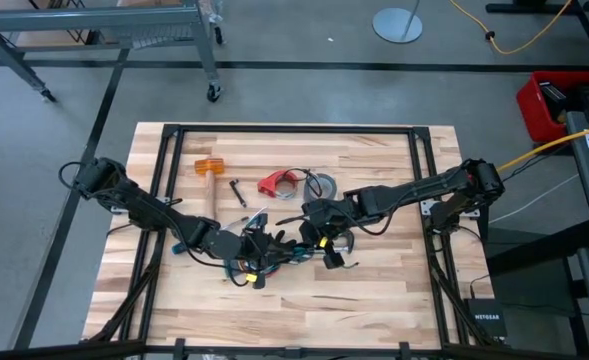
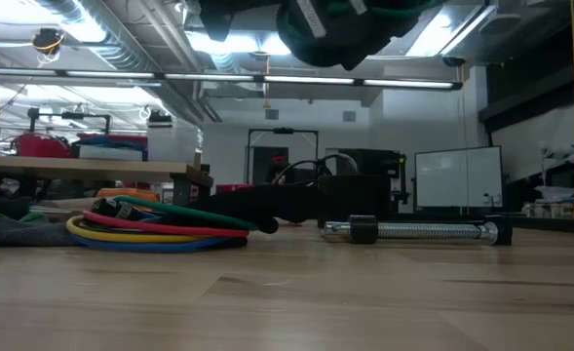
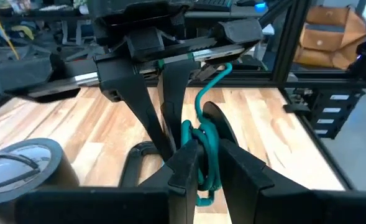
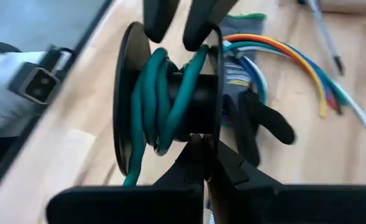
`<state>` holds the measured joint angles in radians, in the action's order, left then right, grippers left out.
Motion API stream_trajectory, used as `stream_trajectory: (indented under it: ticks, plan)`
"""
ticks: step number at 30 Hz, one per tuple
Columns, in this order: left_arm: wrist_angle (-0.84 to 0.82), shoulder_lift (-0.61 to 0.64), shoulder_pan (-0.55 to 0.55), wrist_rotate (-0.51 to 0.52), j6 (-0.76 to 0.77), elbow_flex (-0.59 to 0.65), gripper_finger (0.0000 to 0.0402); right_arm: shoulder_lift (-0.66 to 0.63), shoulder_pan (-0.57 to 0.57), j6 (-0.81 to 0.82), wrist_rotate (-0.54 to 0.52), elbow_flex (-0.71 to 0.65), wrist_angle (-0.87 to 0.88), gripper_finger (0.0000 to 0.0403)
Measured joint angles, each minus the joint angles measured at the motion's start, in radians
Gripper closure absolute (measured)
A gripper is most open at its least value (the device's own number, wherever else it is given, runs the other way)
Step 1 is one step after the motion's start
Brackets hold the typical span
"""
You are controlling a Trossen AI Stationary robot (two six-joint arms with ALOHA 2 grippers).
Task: Coil cords
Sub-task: Coil the blue wire onto the spool
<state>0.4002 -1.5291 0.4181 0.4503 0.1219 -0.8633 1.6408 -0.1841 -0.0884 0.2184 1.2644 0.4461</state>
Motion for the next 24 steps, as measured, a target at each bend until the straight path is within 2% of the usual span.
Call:
stream_trajectory:
  ticks: [8, 16, 20, 24]
  plan:
    - [0.004, 0.072, 0.034, 0.063, -0.054, 0.003, 0.0345, -0.003, 0.000, 0.054, -0.298, 0.003, -0.025, 0.0400]
    - [0.015, 0.087, 0.073, 0.074, -0.043, 0.003, 0.0345, -0.003, 0.002, 0.184, -0.628, 0.003, -0.260, 0.0400]
    - [0.012, 0.083, 0.080, 0.089, -0.020, 0.003, 0.0345, -0.003, 0.002, 0.186, -0.643, 0.002, -0.420, 0.0400]
    - [0.007, 0.083, 0.078, 0.169, -0.016, 0.002, 0.0345, -0.003, 0.001, 0.185, -0.585, 0.002, -0.551, 0.0400]
